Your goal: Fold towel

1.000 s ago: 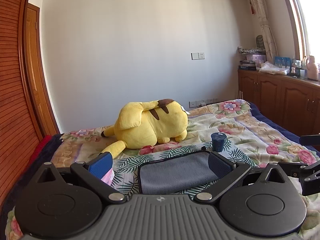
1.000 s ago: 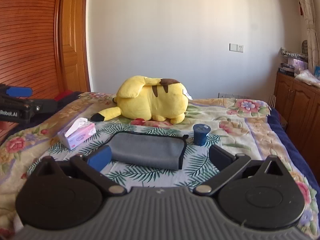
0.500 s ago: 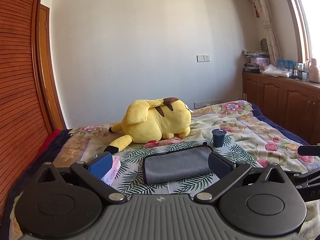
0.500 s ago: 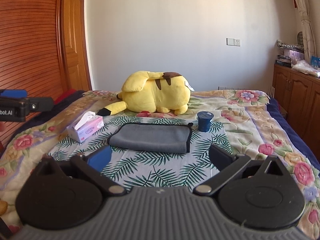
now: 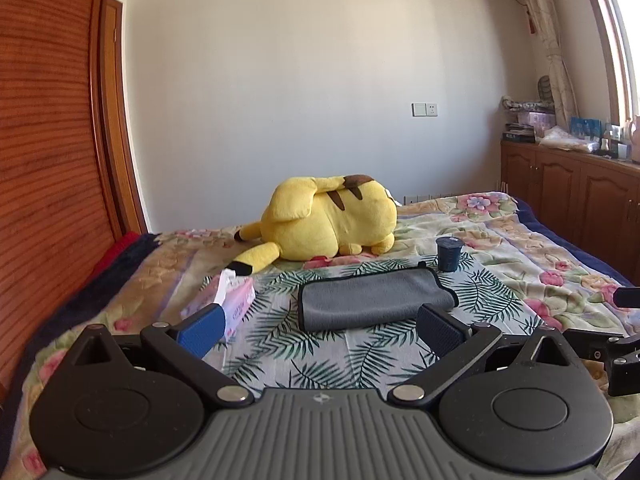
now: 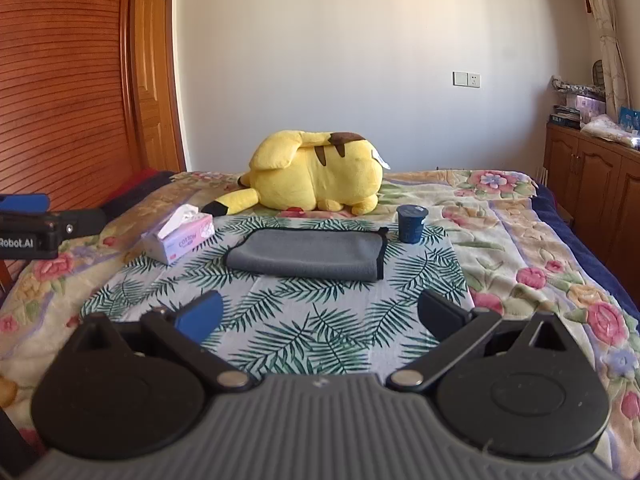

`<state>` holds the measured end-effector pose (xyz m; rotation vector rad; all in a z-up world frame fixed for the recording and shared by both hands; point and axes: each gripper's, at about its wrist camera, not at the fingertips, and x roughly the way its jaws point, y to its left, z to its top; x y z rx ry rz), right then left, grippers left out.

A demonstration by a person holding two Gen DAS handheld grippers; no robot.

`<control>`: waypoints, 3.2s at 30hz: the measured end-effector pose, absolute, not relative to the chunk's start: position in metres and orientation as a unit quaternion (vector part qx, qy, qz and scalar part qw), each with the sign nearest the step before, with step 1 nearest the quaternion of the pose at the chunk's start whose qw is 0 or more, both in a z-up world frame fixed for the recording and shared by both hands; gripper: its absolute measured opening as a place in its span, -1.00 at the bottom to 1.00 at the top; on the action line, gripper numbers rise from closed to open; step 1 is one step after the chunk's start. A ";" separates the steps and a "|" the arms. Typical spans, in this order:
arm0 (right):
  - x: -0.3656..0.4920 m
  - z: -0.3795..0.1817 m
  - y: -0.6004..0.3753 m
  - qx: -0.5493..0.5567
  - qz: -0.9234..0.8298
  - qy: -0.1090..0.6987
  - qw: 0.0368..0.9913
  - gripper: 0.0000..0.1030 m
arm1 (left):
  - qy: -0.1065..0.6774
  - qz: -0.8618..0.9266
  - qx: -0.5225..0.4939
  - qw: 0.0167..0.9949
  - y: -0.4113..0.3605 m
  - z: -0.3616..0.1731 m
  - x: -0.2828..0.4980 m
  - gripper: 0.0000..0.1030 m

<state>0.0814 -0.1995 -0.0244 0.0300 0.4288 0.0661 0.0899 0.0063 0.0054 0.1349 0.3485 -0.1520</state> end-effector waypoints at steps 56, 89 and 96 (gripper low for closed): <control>0.052 -0.048 -0.204 0.008 -0.005 0.150 0.989 1.00 | 0.144 -0.063 0.049 0.986 0.034 -0.051 0.063 0.69; 0.051 -0.047 -0.206 0.008 -0.007 0.148 0.989 1.00 | 0.144 -0.064 0.049 0.986 0.034 -0.050 0.063 0.69; 0.051 -0.047 -0.207 0.007 -0.007 0.149 0.989 1.00 | 0.144 -0.064 0.050 0.986 0.033 -0.050 0.062 0.69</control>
